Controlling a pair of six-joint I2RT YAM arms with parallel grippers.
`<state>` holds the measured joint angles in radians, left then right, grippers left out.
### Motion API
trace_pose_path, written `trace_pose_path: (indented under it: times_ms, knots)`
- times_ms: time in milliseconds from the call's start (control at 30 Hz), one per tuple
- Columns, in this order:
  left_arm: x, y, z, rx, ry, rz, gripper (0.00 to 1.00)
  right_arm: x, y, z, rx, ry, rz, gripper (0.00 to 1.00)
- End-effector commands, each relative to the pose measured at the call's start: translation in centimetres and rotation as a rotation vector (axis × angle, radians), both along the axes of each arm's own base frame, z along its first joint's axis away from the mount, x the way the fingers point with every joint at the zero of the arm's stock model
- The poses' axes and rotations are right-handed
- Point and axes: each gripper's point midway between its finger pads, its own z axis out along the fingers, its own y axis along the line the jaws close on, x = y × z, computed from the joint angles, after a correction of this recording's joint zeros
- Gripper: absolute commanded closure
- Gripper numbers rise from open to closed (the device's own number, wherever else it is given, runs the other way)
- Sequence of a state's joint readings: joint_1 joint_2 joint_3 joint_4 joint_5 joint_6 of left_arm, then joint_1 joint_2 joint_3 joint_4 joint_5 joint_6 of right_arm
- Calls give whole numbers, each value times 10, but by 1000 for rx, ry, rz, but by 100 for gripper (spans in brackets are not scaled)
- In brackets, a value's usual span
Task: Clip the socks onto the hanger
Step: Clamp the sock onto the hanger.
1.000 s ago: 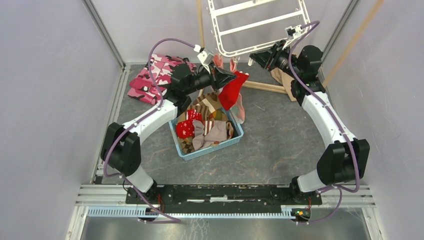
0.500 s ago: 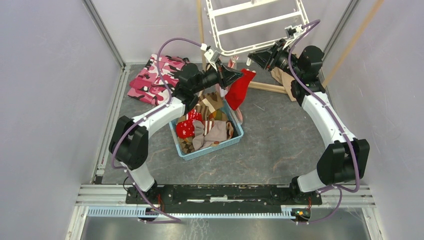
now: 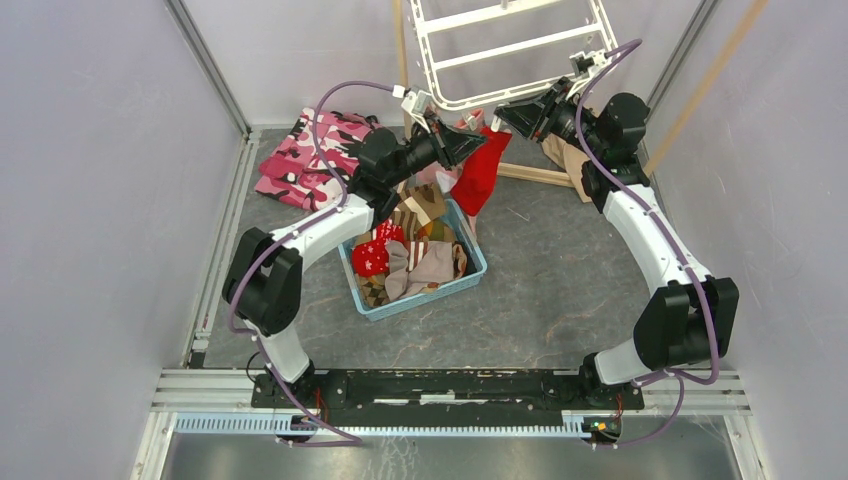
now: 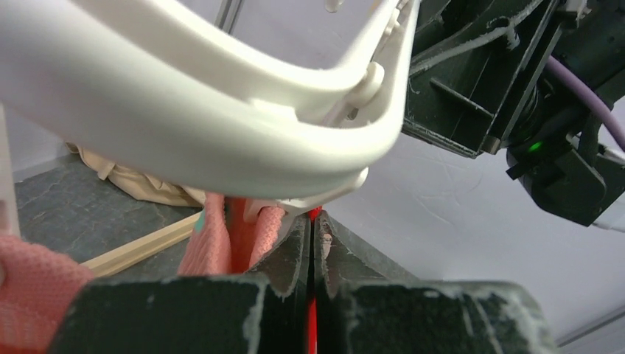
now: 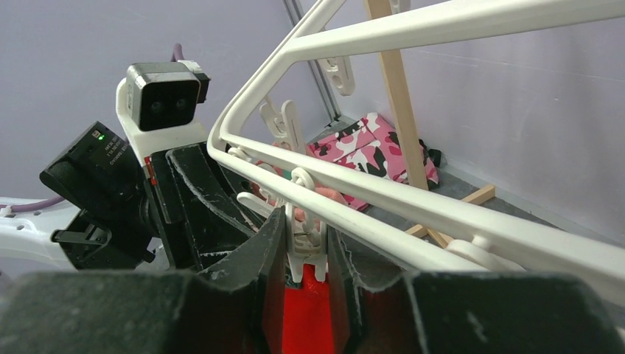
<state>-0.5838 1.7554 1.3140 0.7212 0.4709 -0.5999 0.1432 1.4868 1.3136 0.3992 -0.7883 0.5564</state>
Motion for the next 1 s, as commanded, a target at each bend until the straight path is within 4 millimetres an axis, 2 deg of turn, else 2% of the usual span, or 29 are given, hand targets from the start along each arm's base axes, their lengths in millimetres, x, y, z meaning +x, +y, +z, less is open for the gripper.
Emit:
trace_pose_path:
  times_ms: [0, 333, 700, 967]
  knots:
    - [2, 5, 29, -111, -1, 11, 98, -12, 9, 3, 9, -12, 71, 100]
    - [-9, 9, 41, -190, 27, -52, 98, -13, 11, 2, 13, -26, 86, 100]
    - [-18, 16, 29, -211, 86, -102, 98, -21, 15, 11, 48, -71, 138, 100]
    - [-22, 18, 41, -257, 89, -164, 98, -24, 18, 11, 54, -94, 176, 100]
